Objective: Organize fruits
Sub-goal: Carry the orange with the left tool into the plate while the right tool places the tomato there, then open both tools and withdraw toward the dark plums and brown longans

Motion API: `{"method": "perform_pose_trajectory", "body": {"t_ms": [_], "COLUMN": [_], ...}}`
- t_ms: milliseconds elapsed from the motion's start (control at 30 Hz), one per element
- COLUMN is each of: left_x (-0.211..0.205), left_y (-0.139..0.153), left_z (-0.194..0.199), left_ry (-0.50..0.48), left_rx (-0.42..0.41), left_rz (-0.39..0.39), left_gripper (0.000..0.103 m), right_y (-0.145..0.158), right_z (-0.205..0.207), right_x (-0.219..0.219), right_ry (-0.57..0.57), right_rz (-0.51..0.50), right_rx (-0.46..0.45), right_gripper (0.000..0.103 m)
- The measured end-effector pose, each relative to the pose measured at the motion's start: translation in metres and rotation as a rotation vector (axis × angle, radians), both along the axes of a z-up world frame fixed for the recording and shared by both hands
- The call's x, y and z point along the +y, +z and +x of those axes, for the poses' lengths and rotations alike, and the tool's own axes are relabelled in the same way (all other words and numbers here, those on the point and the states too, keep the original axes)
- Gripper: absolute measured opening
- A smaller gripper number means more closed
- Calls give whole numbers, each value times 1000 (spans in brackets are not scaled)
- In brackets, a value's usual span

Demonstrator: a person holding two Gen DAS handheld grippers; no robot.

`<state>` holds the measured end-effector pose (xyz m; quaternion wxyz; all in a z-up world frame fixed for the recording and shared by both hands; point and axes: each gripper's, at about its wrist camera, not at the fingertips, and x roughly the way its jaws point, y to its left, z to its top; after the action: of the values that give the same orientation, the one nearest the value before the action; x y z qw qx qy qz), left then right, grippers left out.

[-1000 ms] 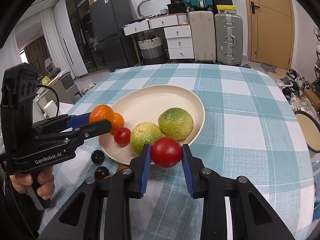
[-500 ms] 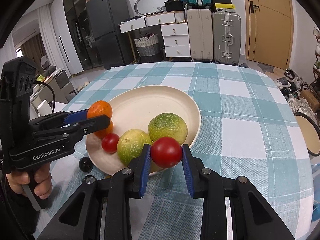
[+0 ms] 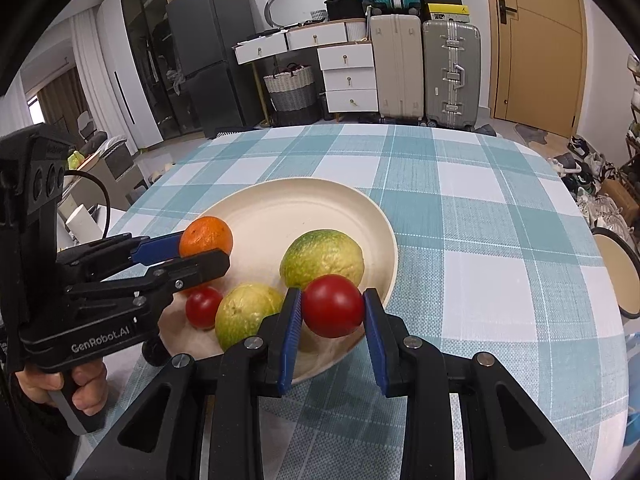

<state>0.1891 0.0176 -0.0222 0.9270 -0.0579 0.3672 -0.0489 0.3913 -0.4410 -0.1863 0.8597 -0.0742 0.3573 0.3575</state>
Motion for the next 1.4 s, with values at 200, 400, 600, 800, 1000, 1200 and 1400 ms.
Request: {"method": "perform_pose_trajectory", "body": {"t_ms": [200,400,600,800,1000,1200,1400], "left_x": [-1,-2,1,7,7,11,17], "left_y": [-1,-2,-2,2,17,34,38], "left_z": [1,2,2,-2,-20,-51,-87], "left_ry": [1,-2,-2,24,35,49,91], "left_rx": [-1,-3,-2,-15,-62,-94,-101], "left_rz": [7,19,-5,-21,24,42,76], "left_gripper": [38,38,38,38,69,88,103], "right_y": [-3,-5,-5,2,11,15,14], "right_z": [7,11,14,9,-5,-19,-31], "right_x": [6,8,10,6,-10,-29,-34], "right_ry": [-2,-2,-2,-16,-18,-49,-59], "right_rz": [-7,-8,-12,0,21,39,15], "right_rx": [7,11,27,4,-18,-20,-18], "right_gripper": [31,31,31,35,56,94,103]}}
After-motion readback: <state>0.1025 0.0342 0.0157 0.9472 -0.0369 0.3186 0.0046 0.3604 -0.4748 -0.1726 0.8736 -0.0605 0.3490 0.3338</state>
